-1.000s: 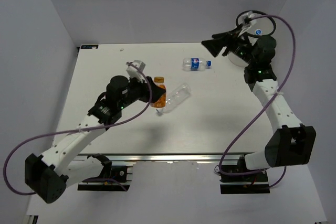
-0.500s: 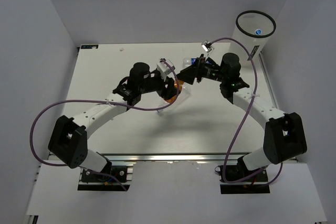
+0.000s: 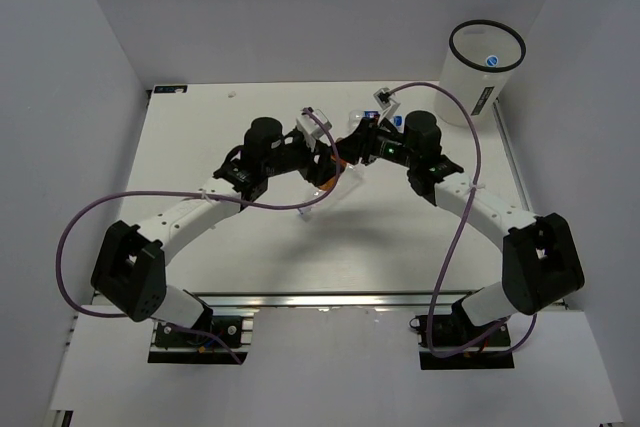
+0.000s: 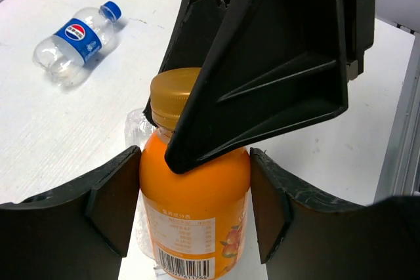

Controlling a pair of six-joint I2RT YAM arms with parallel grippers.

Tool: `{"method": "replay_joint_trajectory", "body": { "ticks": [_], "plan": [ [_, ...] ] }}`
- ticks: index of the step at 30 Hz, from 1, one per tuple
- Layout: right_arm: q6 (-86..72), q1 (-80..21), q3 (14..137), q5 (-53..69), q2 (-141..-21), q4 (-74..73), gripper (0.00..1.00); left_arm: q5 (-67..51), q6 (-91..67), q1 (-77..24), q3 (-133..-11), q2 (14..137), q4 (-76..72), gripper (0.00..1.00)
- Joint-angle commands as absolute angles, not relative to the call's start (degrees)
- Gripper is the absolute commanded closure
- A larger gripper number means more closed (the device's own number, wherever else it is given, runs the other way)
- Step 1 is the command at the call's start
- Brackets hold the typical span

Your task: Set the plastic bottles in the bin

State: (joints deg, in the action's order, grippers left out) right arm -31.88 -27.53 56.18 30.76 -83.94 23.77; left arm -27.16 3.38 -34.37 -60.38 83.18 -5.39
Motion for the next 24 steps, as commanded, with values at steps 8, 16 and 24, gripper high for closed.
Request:
{"method": "replay_joint_trajectory", "body": {
  "ticks": [8, 16, 24],
  "plan": [
    [-26.20, -27.25, 61.25, 14.52, -81.47, 18.20, 0.91, -27.16, 3.07, -34.54, -58.01, 78.67, -8.61, 0.02],
    [-20.49, -12.32, 78.46, -2.93, -87.27, 12.92, 0.92, -21.71, 4.04, -34.54, -55.37, 76.20, -7.12, 0.02],
    [-6.34, -5.81, 105.69, -29.33, -103.34, 10.99, 0.90, -16.00, 3.43, -34.19, -55.20, 80.32, -5.37, 0.02]
  ]
}}
